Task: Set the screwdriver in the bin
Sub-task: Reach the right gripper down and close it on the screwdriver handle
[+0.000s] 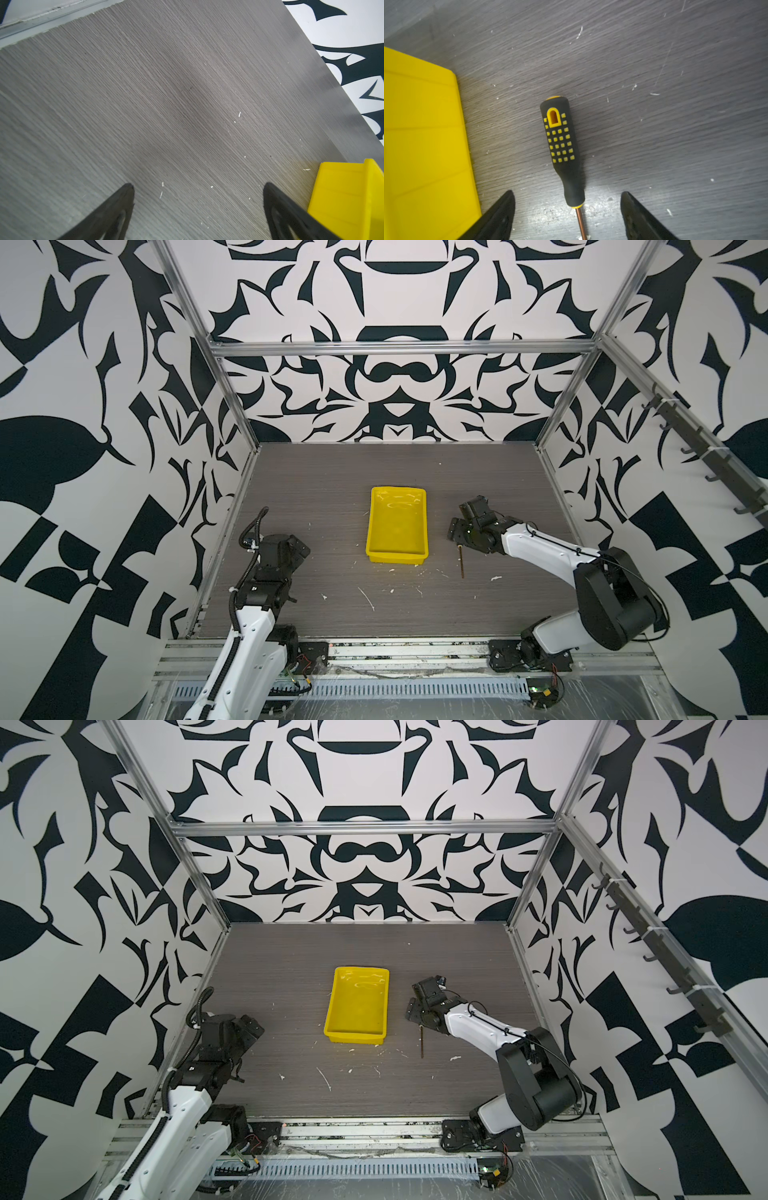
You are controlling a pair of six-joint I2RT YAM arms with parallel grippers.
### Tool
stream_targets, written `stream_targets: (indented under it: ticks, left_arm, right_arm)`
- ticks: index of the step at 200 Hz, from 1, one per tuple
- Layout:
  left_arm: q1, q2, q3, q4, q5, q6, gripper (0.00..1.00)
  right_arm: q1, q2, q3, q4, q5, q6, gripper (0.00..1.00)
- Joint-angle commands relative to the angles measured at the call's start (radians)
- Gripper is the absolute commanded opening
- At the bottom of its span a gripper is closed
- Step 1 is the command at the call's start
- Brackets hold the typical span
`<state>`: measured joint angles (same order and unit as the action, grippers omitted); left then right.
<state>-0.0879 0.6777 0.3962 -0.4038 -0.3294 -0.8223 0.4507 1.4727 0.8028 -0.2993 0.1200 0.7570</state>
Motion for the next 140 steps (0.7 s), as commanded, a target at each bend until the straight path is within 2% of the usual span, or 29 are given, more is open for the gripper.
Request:
stream_targets:
  ticks: [1,23,30,55,62,87,96,112,118,140]
  left_arm:
    - [0.003,-0.004,-0.003,-0.02,-0.01,-0.019,0.99]
    - [0.004,-0.007,-0.003,-0.031,-0.025,-0.03,1.0]
    - [0.004,-0.009,-0.006,-0.021,-0.024,-0.027,1.0]
    - [0.004,-0.003,-0.006,-0.013,-0.012,-0.022,1.0]
    - [0.004,0.0,-0.003,-0.023,-0.014,-0.024,1.0]
    - [0.004,0.0,-0.002,-0.025,-0.016,-0.027,0.99]
    - [0.004,-0.001,-0.004,-0.024,-0.02,-0.029,0.99]
    - [0.004,0.001,-0.006,-0.017,-0.021,-0.031,0.99]
    - [0.004,0.003,-0.006,-0.016,-0.019,-0.031,1.0]
    - [0.004,0.02,-0.002,-0.013,-0.017,-0.031,1.0]
  right_arm:
    - [0.002,-0.002,0.022,-0.021,0.004,-0.016,0.77]
    - [0.002,0.03,0.055,-0.054,-0.008,-0.031,0.63]
    - [0.002,0.042,0.065,-0.055,-0.018,-0.035,0.56]
    - [0.003,0.093,0.093,-0.059,-0.045,-0.043,0.53]
    - [0.002,0.106,0.096,-0.061,-0.052,-0.043,0.49]
    - [0.003,0.145,0.096,-0.046,-0.075,-0.045,0.47]
    - [0.002,0.16,0.106,-0.051,-0.082,-0.053,0.4]
    - [0.003,0.18,0.119,-0.06,-0.086,-0.059,0.36]
    - [0.003,0.185,0.118,-0.056,-0.089,-0.059,0.3]
    - [0.004,0.197,0.112,-0.06,-0.1,-0.047,0.26]
